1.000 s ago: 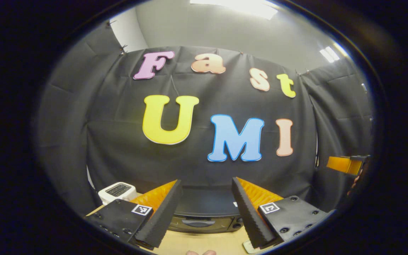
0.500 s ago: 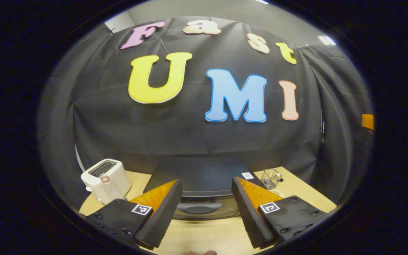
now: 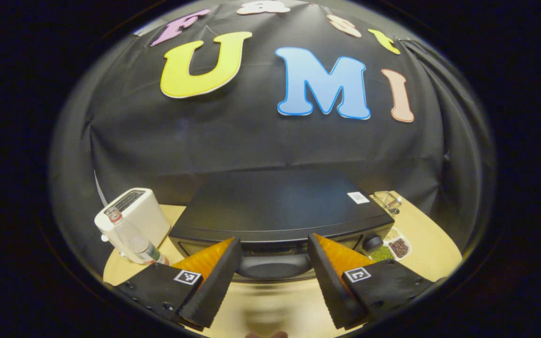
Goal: Open the electric oven with the left hand, put the food in, and close the electric oven.
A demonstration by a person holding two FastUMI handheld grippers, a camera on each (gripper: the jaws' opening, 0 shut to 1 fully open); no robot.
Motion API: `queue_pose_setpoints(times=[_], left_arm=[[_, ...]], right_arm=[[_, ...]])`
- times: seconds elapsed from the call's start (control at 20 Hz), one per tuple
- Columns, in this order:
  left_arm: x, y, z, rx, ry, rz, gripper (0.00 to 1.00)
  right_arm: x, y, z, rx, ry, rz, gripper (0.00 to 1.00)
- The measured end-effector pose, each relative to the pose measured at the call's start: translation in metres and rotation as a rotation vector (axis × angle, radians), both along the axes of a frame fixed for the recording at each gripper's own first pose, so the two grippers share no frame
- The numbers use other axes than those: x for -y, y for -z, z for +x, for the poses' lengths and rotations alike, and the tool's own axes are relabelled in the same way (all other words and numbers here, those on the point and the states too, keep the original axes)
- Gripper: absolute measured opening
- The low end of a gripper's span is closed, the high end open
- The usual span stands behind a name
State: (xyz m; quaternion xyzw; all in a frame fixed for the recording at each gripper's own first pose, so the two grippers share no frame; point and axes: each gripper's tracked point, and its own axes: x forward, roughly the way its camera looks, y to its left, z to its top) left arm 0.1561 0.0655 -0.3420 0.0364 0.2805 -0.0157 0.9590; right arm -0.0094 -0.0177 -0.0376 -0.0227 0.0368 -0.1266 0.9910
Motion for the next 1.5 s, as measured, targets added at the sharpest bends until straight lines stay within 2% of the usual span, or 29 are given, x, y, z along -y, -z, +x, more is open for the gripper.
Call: queue_pose_setpoints(times=[0.05,0.2,0.3,0.5,0.7,0.8,0.85,1.0,1.1,1.2,1.25,1.35,1.4,1.45,1.5], left_arm=[[-0.001,0.007,0.001,-0.013,-0.002,0.002,0.98],[0.001,0.012,0.005,-0.016,-0.003,0.008,0.92],[0.000,0.010,0.003,-0.013,-0.013,0.011,0.99],[-0.001,0.011,-0.009,-0.020,-0.011,0.000,0.99],[0.002,0.013,-0.039,-0.026,-0.011,0.015,0.99],[0.003,0.017,-0.055,-0.032,-0.010,0.027,0.95],[0.003,0.021,-0.062,-0.039,-0.012,0.026,0.99],[0.004,0.028,-0.080,-0.060,-0.009,0.027,0.95],[0.005,0.036,-0.093,-0.080,-0.008,0.028,0.99],[0.005,0.045,-0.106,-0.099,-0.006,0.029,0.95],[0.004,0.051,-0.114,-0.114,-0.007,0.029,0.99],[0.004,0.062,-0.124,-0.140,-0.008,0.027,0.99],[0.002,0.070,-0.131,-0.154,-0.006,0.019,0.95],[0.001,0.077,-0.139,-0.177,-0.006,0.009,0.99],[-0.001,0.086,-0.148,-0.201,-0.007,0.005,0.95]], right_arm=[[-0.001,0.001,0.000,-0.007,0.003,-0.003,0.97],[0.003,0.002,0.000,-0.009,0.013,-0.006,0.97],[0.003,0.003,0.000,-0.011,0.014,-0.004,0.98],[0.000,0.005,0.000,-0.013,0.002,0.004,0.98],[-0.006,0.007,0.002,-0.011,-0.021,0.027,0.98],[-0.011,0.008,0.004,-0.012,-0.035,0.033,0.98],[-0.013,0.007,0.004,-0.011,-0.041,0.034,0.98],[-0.019,0.007,0.003,-0.011,-0.063,0.025,0.98],[-0.020,0.008,0.000,-0.016,-0.070,0.022,0.98],[-0.021,0.010,-0.002,-0.021,-0.074,0.023,0.98],[-0.020,0.012,-0.003,-0.025,-0.074,0.021,0.98],[-0.021,0.014,-0.004,-0.036,-0.084,0.018,0.97],[-0.023,0.016,-0.005,-0.044,-0.094,0.017,0.98],[-0.023,0.019,-0.005,-0.057,-0.097,0.012,0.98],[-0.020,0.022,-0.005,-0.068,-0.097,0.006,0.97]])
